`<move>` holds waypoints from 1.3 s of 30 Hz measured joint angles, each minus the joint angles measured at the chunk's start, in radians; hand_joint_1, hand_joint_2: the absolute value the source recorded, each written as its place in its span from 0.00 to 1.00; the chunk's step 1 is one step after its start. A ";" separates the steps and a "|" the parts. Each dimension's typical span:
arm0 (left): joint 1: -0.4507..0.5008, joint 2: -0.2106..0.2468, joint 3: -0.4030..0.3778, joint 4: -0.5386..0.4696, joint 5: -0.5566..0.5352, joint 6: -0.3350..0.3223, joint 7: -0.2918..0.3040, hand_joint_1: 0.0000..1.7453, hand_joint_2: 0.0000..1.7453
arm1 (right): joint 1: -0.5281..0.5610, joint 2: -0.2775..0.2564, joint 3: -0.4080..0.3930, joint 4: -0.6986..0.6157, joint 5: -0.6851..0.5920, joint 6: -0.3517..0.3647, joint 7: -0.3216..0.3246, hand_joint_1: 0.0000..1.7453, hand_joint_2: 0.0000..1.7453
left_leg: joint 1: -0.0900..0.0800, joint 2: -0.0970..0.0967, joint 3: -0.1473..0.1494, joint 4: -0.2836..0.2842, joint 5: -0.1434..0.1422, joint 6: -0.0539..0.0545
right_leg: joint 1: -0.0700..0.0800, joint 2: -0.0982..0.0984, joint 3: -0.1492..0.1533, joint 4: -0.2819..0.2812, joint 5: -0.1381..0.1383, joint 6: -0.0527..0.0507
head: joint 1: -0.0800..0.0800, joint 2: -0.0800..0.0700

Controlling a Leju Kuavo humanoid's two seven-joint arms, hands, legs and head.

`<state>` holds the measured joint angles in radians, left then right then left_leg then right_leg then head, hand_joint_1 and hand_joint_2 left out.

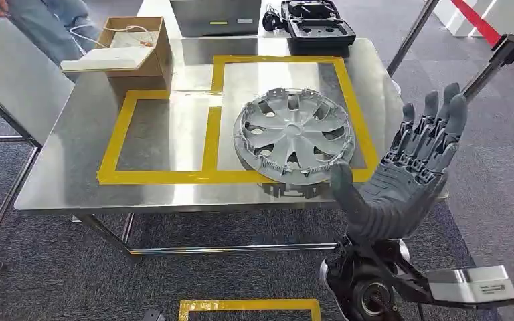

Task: Take the parts from the cabinet and place them on the table.

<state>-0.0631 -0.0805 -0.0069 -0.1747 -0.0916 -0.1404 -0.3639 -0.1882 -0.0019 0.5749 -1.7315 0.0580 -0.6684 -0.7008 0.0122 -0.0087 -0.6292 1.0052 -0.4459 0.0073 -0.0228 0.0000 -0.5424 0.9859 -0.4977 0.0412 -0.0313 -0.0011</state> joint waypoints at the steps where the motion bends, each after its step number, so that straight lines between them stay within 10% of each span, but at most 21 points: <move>1: 0.000 0.000 0.000 0.000 0.000 0.000 -0.001 0.00 0.00 | 0.005 -0.001 0.000 -0.003 0.000 -0.003 0.000 0.00 1.00 | 0.000 0.000 0.000 0.000 0.000 0.000 | 0.000 0.000 0.000 0.000 0.000 0.000 | 0.000 0.000; 11: 0.010 0.001 0.006 0.001 -0.009 0.000 0.019 0.00 0.00 | 0.042 -0.005 0.001 -0.007 0.012 -0.010 0.000 0.00 1.00 | -0.012 -0.002 0.002 0.002 -0.001 0.016 | -0.011 0.000 0.007 -0.005 0.005 0.017 | -0.001 0.000; 13: 0.009 0.002 0.007 0.001 -0.012 0.001 0.019 0.00 0.00 | 0.048 -0.006 0.000 -0.008 0.018 -0.013 0.000 0.00 1.00 | -0.004 0.004 0.008 -0.013 0.009 0.030 | -0.011 0.000 -0.005 0.033 -0.037 0.016 | 0.001 0.000; 17: 0.009 0.002 0.007 0.002 -0.013 0.002 0.019 0.00 0.00 | 0.063 -0.009 -0.003 -0.008 0.020 -0.013 0.000 0.00 1.00 | -0.005 0.008 0.003 -0.012 0.013 0.033 | -0.009 0.000 -0.115 0.313 -0.177 0.018 | 0.003 0.000; 19: 0.009 0.002 0.007 0.002 -0.015 0.002 0.020 0.00 0.00 | 0.067 -0.010 -0.005 -0.008 0.021 -0.013 0.000 0.00 1.00 | -0.004 0.008 -0.002 -0.012 0.019 0.027 | -0.010 0.000 -0.075 0.260 -0.134 0.016 | 0.004 0.000; 22: 0.008 0.002 0.007 0.002 -0.022 0.002 0.023 0.00 0.00 | 0.066 -0.010 -0.008 -0.008 0.024 -0.008 0.000 0.00 1.00 | -0.002 0.007 -0.010 -0.002 0.029 0.011 | -0.014 -0.001 0.077 -0.005 -0.067 0.012 | 0.006 0.000; 27: 0.009 0.003 0.007 0.002 -0.027 0.002 0.025 0.00 0.00 | 0.075 -0.009 -0.011 -0.015 0.027 0.000 0.000 0.00 1.00 | 0.001 0.003 -0.020 -0.008 0.054 -0.028 | -0.008 0.004 0.037 0.016 -0.030 -0.032 | 0.002 0.000; 32: 0.008 0.003 0.006 0.003 -0.033 0.003 0.026 0.00 0.00 | 0.087 -0.006 -0.017 -0.016 0.034 0.001 0.000 0.00 1.00 | 0.002 0.004 -0.102 0.284 -0.180 -0.039 | -0.001 -0.002 -0.018 0.018 0.018 -0.051 | -0.003 0.000; 34: 0.008 0.003 0.006 0.003 -0.034 0.003 0.027 0.00 0.00 | 0.093 -0.006 -0.020 -0.016 0.035 0.001 0.000 0.00 1.00 | 0.002 0.004 -0.065 0.283 -0.152 -0.036 | 0.002 -0.001 -0.041 0.018 0.036 -0.049 | -0.004 0.000; 37: 0.003 0.004 0.006 0.002 -0.036 0.004 0.028 0.00 0.00 | 0.094 -0.006 -0.025 -0.019 0.035 0.001 0.000 0.00 1.00 | -0.005 0.003 0.134 0.018 -0.092 -0.016 | 0.004 -0.001 -0.061 0.019 0.059 -0.042 | -0.004 0.000; 39: -0.003 0.006 0.006 0.002 -0.038 0.005 0.029 0.00 0.00 | 0.095 -0.006 -0.026 -0.024 0.036 0.002 0.000 0.00 1.00 | -0.012 0.004 0.170 -0.042 -0.104 -0.011 | 0.008 -0.003 -0.066 0.016 0.073 -0.027 | -0.001 0.000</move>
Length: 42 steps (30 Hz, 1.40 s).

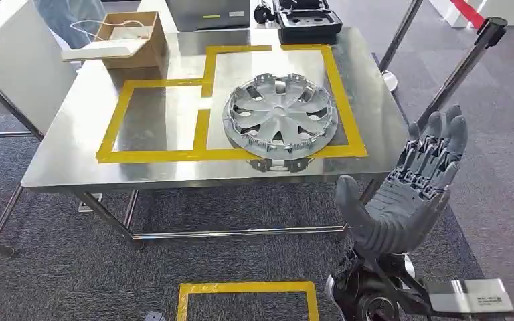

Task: Take the parts from the cabinet and place them on the table.

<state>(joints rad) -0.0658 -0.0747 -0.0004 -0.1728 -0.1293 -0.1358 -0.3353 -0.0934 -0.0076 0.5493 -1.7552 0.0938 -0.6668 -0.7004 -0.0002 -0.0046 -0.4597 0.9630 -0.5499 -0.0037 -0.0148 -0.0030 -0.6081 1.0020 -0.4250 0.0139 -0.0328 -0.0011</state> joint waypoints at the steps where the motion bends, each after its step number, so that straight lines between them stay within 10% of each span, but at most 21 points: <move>1: 0.000 -0.001 0.000 0.000 -0.001 0.000 0.000 0.00 0.00 | 0.000 0.000 0.000 0.000 0.000 0.000 0.000 0.00 1.00 | -0.004 -0.003 -0.006 -0.002 0.003 0.003 | -0.002 -0.001 -0.001 0.000 0.006 0.006 | -0.004 0.000; 4: -0.002 -0.001 0.000 0.000 -0.003 0.000 0.002 0.00 0.00 | 0.002 -0.001 -0.004 0.000 0.000 0.000 0.000 0.00 1.00 | 0.003 0.008 -0.030 -0.008 0.031 0.028 | -0.006 0.000 -0.015 0.012 -0.006 0.024 | -0.005 0.000; 8: -0.002 -0.005 0.000 0.001 -0.003 0.000 0.002 0.00 0.00 | 0.007 -0.003 -0.011 0.000 0.000 0.001 0.000 0.00 1.00 | 0.001 0.012 -0.083 -0.006 0.073 0.041 | -0.005 0.001 -0.086 0.273 -0.210 0.035 | 0.005 0.000; 10: -0.002 -0.005 0.000 0.001 -0.003 0.000 0.003 0.00 0.00 | 0.012 -0.004 -0.015 0.000 0.000 0.004 0.000 0.00 1.00 | 0.000 0.014 -0.107 -0.002 0.094 0.039 | -0.005 0.001 -0.062 0.305 -0.174 0.033 | 0.005 0.000; 12: -0.001 -0.005 0.000 0.001 -0.003 0.001 0.003 0.00 0.00 | 0.012 -0.005 -0.016 0.000 -0.001 0.008 0.000 0.00 1.00 | 0.000 0.013 -0.131 0.006 0.109 0.035 | -0.005 0.001 0.036 0.181 -0.103 0.027 | 0.006 0.000; 14: -0.002 -0.007 0.000 0.001 -0.003 0.002 0.003 0.00 0.00 | 0.011 -0.005 -0.016 -0.004 -0.001 0.011 0.000 0.00 1.00 | -0.005 0.010 -0.150 0.022 0.117 0.026 | -0.002 0.001 0.164 -0.010 -0.118 0.020 | 0.007 0.000; 15: -0.001 -0.007 0.000 0.001 -0.003 0.004 0.003 0.00 0.00 | 0.011 -0.005 -0.016 -0.007 -0.001 0.011 0.000 0.00 1.00 | -0.005 0.011 -0.155 0.026 0.125 0.019 | -0.001 0.002 0.173 -0.034 -0.128 0.015 | 0.004 0.000; 19: 0.001 -0.007 0.000 0.002 -0.003 0.008 0.002 0.00 0.00 | 0.011 -0.005 -0.016 -0.008 -0.003 0.015 0.000 0.00 1.00 | 0.004 0.009 -0.171 0.026 0.138 -0.006 | -0.002 -0.002 0.136 -0.032 -0.101 -0.019 | 0.006 0.000; 22: 0.004 -0.007 0.000 0.003 -0.004 0.009 0.002 0.00 0.00 | 0.013 -0.003 -0.016 -0.008 -0.004 0.016 0.000 0.00 1.00 | 0.005 0.008 -0.227 0.196 -0.040 -0.018 | -0.001 -0.003 0.095 -0.031 -0.066 -0.032 | -0.001 0.000; 24: 0.004 -0.007 0.000 0.003 -0.007 0.009 0.001 0.00 0.00 | 0.014 -0.004 -0.017 -0.008 -0.004 0.015 0.000 0.00 1.00 | 0.006 0.008 -0.251 0.325 -0.077 -0.021 | -0.001 -0.004 0.067 -0.029 -0.041 -0.030 | -0.001 0.000; 26: 0.004 -0.007 0.000 0.003 -0.015 0.009 0.001 0.00 0.00 | 0.017 -0.005 -0.017 -0.008 -0.003 0.008 0.000 0.00 1.00 | 0.007 0.008 -0.203 0.301 -0.016 -0.019 | -0.001 -0.004 0.039 -0.026 -0.021 -0.026 | -0.002 0.000; 28: 0.000 -0.007 -0.001 0.003 -0.021 0.008 0.003 0.00 0.00 | 0.018 -0.006 -0.021 -0.008 0.001 -0.005 0.000 0.00 1.00 | 0.008 0.008 -0.072 0.126 0.033 -0.014 | -0.001 -0.003 0.018 -0.022 -0.003 -0.018 | -0.002 0.000; 30: -0.010 -0.006 -0.002 0.002 -0.027 0.007 0.009 0.00 0.00 | 0.020 -0.006 -0.025 -0.019 0.003 -0.016 0.000 0.00 1.00 | 0.003 0.004 0.036 -0.029 -0.002 -0.007 | 0.004 -0.005 0.010 -0.018 0.009 -0.006 | 0.000 0.000; 34: -0.014 -0.008 -0.002 0.002 -0.031 0.000 0.020 0.00 0.00 | 0.028 -0.010 -0.029 -0.026 0.005 -0.024 0.000 0.00 1.00 | 0.004 0.010 -0.001 -0.026 0.026 0.028 | -0.004 -0.007 0.000 -0.021 0.035 0.021 | 0.000 0.000; 37: -0.020 -0.011 -0.003 0.002 -0.031 -0.002 0.024 0.00 0.00 | 0.031 -0.018 -0.036 -0.031 0.007 -0.025 0.000 0.00 1.00 | 0.000 0.015 -0.047 -0.023 0.063 0.046 | -0.004 -0.002 -0.055 0.140 -0.144 0.032 | 0.007 0.000; 39: -0.020 -0.011 -0.003 0.002 -0.031 -0.002 0.024 0.00 0.00 | 0.036 -0.023 -0.041 -0.031 0.007 -0.025 0.000 0.00 1.00 | -0.003 0.017 -0.076 -0.019 0.089 0.047 | -0.004 -0.002 -0.080 0.285 -0.201 0.037 | 0.008 0.000; 42: -0.020 -0.011 -0.004 0.002 -0.032 -0.002 0.026 0.00 0.00 | 0.040 -0.028 -0.045 -0.032 0.008 -0.026 0.000 0.00 1.00 | -0.004 0.018 -0.129 -0.003 0.117 0.044 | -0.003 -0.002 0.011 0.223 -0.110 0.029 | 0.008 0.000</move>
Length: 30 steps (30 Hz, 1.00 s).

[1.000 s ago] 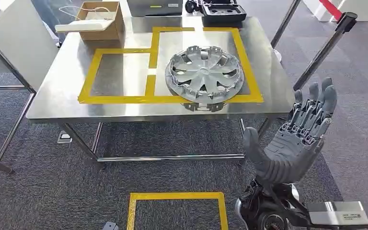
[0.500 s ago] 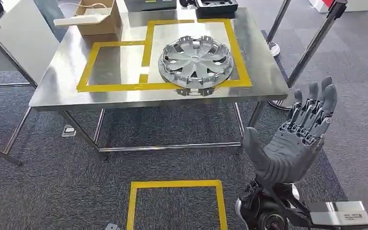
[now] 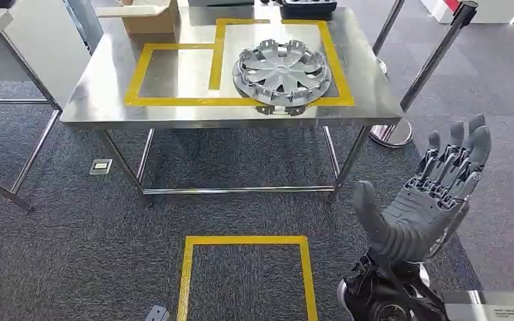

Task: Take the parts from the cabinet and place them on the table.

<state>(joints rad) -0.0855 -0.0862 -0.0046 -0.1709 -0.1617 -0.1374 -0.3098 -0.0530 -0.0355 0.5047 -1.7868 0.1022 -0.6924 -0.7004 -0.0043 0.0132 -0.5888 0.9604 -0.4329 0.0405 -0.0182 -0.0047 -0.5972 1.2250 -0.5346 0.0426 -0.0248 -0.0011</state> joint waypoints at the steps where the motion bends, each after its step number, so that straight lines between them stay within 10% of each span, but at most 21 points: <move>1: 0.000 -0.002 0.000 0.000 0.000 0.000 0.000 0.00 0.00 | 0.000 0.000 -0.001 -0.001 0.001 0.000 0.000 0.00 1.00 | 0.000 -0.001 -0.015 0.007 0.008 -0.002 | 0.001 0.000 0.068 -0.093 0.022 -0.006 | 0.000 0.000; 2: -0.001 -0.003 -0.001 0.000 -0.002 0.000 0.001 0.00 0.00 | -0.001 0.000 -0.003 -0.003 0.002 0.000 0.000 0.00 0.00 | 0.000 -0.002 -0.025 0.016 0.016 -0.006 | 0.002 0.001 0.143 -0.200 0.005 -0.013 | 0.000 0.000; 3: -0.002 -0.005 -0.001 0.000 -0.003 0.000 0.003 0.00 0.00 | 0.000 0.000 -0.003 -0.007 0.002 0.000 0.000 0.00 0.00 | -0.006 -0.006 -0.034 0.024 0.022 -0.013 | 0.005 0.001 0.184 -0.274 -0.022 -0.016 | 0.000 0.000; 7: 0.001 -0.005 -0.005 0.001 -0.005 0.000 0.008 0.00 0.00 | 0.001 -0.001 -0.005 -0.014 -0.005 0.000 0.000 0.00 0.00 | -0.002 -0.007 -0.044 0.015 0.055 -0.038 | 0.005 -0.001 0.144 -0.267 0.006 -0.042 | 0.003 0.000; 12: 0.001 -0.005 -0.006 0.001 -0.007 0.000 0.010 0.00 0.00 | 0.003 -0.003 -0.006 -0.024 -0.013 0.000 0.000 0.00 0.00 | 0.008 -0.011 -0.121 0.295 -0.188 -0.059 | 0.003 -0.005 0.069 -0.261 0.073 -0.055 | -0.006 0.000; 14: 0.001 -0.005 -0.006 0.001 -0.008 0.000 0.010 0.00 0.00 | 0.007 -0.004 -0.006 -0.024 -0.013 0.000 0.000 0.00 0.00 | 0.010 -0.011 -0.095 0.330 -0.142 -0.060 | 0.002 -0.005 0.031 -0.252 0.095 -0.051 | -0.007 0.000; 16: 0.000 -0.003 -0.006 0.000 -0.008 0.000 0.010 0.00 0.00 | 0.007 -0.005 -0.006 -0.025 -0.013 0.000 0.000 0.00 0.00 | 0.014 -0.011 0.014 0.197 -0.082 -0.059 | 0.002 -0.005 0.000 -0.243 0.113 -0.044 | -0.007 0.000; 18: -0.005 -0.003 -0.006 -0.002 -0.008 0.000 0.010 0.00 0.00 | 0.008 -0.005 -0.007 -0.032 -0.013 0.000 0.000 0.00 0.00 | 0.012 -0.014 0.153 0.013 -0.122 -0.055 | 0.006 -0.005 -0.014 -0.234 0.126 -0.034 | -0.008 0.000; 19: -0.007 -0.003 -0.006 -0.003 -0.009 0.000 0.009 0.00 0.00 | 0.006 -0.005 -0.008 -0.034 -0.012 0.000 0.000 0.00 0.00 | 0.009 -0.016 0.164 -0.008 -0.127 -0.048 | 0.006 -0.005 -0.014 -0.234 0.134 -0.028 | -0.005 0.000; 23: -0.005 -0.003 -0.006 -0.003 -0.014 0.000 0.011 0.00 0.00 | 0.017 -0.006 -0.010 -0.035 -0.007 0.000 0.000 0.00 0.00 | 0.010 -0.008 0.123 -0.007 -0.095 -0.013 | -0.002 -0.003 -0.026 -0.229 0.138 -0.002 | -0.008 0.000; 27: -0.004 -0.004 -0.006 -0.003 -0.015 -0.001 0.012 0.00 0.00 | 0.022 -0.006 -0.014 -0.041 0.003 0.000 0.000 0.00 0.00 | 0.005 -0.005 0.063 -0.005 -0.050 0.001 | 0.000 -0.001 -0.085 0.015 -0.082 0.008 | 0.000 0.000; 30: -0.003 -0.003 -0.006 -0.003 -0.014 -0.003 0.012 0.00 0.00 | 0.029 -0.006 -0.020 -0.041 0.015 -0.001 0.000 0.00 0.00 | -0.001 -0.002 0.024 0.000 -0.017 -0.001 | 0.000 -0.001 -0.049 0.062 0.011 0.000 | 0.001 0.000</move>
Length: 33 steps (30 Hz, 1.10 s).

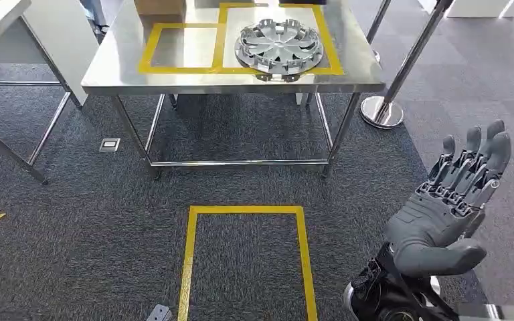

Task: Take the parts from the cabinet and place them on the table.

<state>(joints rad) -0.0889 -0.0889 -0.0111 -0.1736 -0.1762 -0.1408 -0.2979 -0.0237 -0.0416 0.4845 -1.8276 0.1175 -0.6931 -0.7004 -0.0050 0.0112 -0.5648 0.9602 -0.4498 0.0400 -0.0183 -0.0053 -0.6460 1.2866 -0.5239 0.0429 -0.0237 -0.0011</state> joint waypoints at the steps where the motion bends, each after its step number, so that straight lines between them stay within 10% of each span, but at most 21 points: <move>1: 0.000 0.000 0.000 0.000 0.000 0.000 0.000 0.00 0.00 | -0.001 0.001 -0.002 0.000 0.004 0.000 0.000 0.00 0.00 | -0.001 0.000 -0.012 0.003 0.008 -0.002 | 0.001 0.000 0.052 -0.068 0.038 -0.006 | 0.000 0.000; 4: 0.000 -0.003 0.000 0.000 0.000 0.000 -0.002 0.00 0.00 | -0.002 0.005 -0.005 0.000 0.018 0.000 0.000 0.00 0.00 | -0.006 -0.003 -0.028 0.017 0.021 -0.014 | 0.007 0.000 0.218 -0.319 -0.014 -0.018 | -0.003 0.000; 8: 0.001 -0.002 0.000 0.000 -0.002 0.000 -0.002 0.00 0.00 | -0.004 0.010 -0.009 0.000 0.024 0.000 0.000 0.00 0.00 | -0.001 -0.002 -0.042 0.022 0.034 -0.039 | 0.002 -0.001 0.197 -0.333 -0.006 -0.046 | 0.000 0.000; 11: 0.002 -0.002 0.000 0.000 -0.002 0.000 -0.002 0.00 0.00 | -0.004 0.016 -0.009 0.000 0.031 0.000 0.000 0.00 0.00 | 0.004 -0.007 -0.110 0.197 -0.109 -0.056 | 0.003 -0.003 0.175 -0.331 0.012 -0.058 | -0.010 0.000; 13: 0.005 -0.002 0.000 0.000 -0.002 0.000 -0.002 0.00 0.00 | -0.003 0.018 -0.009 0.000 0.035 0.000 0.000 0.00 0.00 | 0.007 -0.007 -0.157 0.331 -0.150 -0.060 | 0.004 -0.012 0.161 -0.328 0.021 -0.059 | -0.010 0.000; 16: 0.007 -0.001 0.000 0.000 -0.003 0.000 -0.002 0.00 0.00 | -0.001 0.021 -0.009 0.000 0.053 0.000 0.000 0.00 0.00 | 0.008 -0.002 -0.062 0.195 -0.066 -0.059 | 0.004 -0.030 0.154 -0.321 0.023 -0.056 | -0.010 0.000; 18: 0.004 -0.001 0.000 0.000 -0.005 0.000 -0.003 0.00 0.00 | -0.001 0.023 -0.009 0.000 0.055 0.000 0.000 0.00 0.00 | 0.004 0.052 0.036 0.023 -0.034 -0.052 | 0.007 -0.045 0.160 -0.318 0.019 -0.050 | -0.010 0.000; 23: 0.004 0.000 0.000 0.000 -0.008 0.000 -0.003 0.00 0.00 | -0.006 0.023 -0.010 0.000 0.058 0.000 0.000 0.00 0.00 | -0.001 0.017 0.026 0.003 -0.025 -0.016 | 0.016 -0.085 0.161 -0.321 0.020 -0.021 | -0.008 0.000; 25: 0.002 -0.001 0.000 0.000 -0.008 0.000 -0.003 0.00 0.00 | -0.007 0.023 -0.010 -0.001 0.060 0.000 0.000 0.00 0.00 | 0.005 0.001 0.021 0.001 -0.016 -0.002 | 0.011 -0.029 0.117 -0.225 -0.048 -0.012 | -0.002 0.000; 28: 0.005 -0.002 0.000 0.000 -0.008 0.000 -0.003 0.00 0.00 | -0.004 0.022 -0.010 0.000 0.060 0.000 0.000 0.00 0.00 | 0.004 -0.027 0.009 0.004 -0.010 0.002 | 0.010 -0.003 -0.001 0.020 -0.139 -0.006 | 0.001 0.000; 31: 0.006 -0.002 0.000 0.000 -0.008 0.000 -0.003 0.00 0.00 | -0.005 0.021 -0.010 0.001 0.060 0.000 0.000 0.00 0.00 | 0.004 -0.063 0.009 0.010 -0.008 0.000 | 0.009 0.006 0.054 -0.103 -0.044 -0.015 | 0.001 0.000; 33: 0.005 -0.003 0.000 0.000 -0.008 0.000 -0.003 0.00 0.00 | -0.005 0.021 -0.010 0.001 0.061 0.000 0.000 0.00 0.00 | 0.006 -0.086 0.004 0.019 -0.009 -0.005 | 0.006 0.072 0.132 -0.282 0.029 -0.023 | 0.002 0.000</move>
<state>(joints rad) -0.0834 -0.0923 -0.0107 -0.1736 -0.1843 -0.1408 -0.3010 -0.0285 -0.0202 0.4746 -1.8269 0.1782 -0.6928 -0.7004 0.0012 -0.0749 -0.5609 0.9794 -0.4589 0.0355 -0.0121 0.0670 -0.5138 1.0047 -0.4954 0.0198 -0.0217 -0.0011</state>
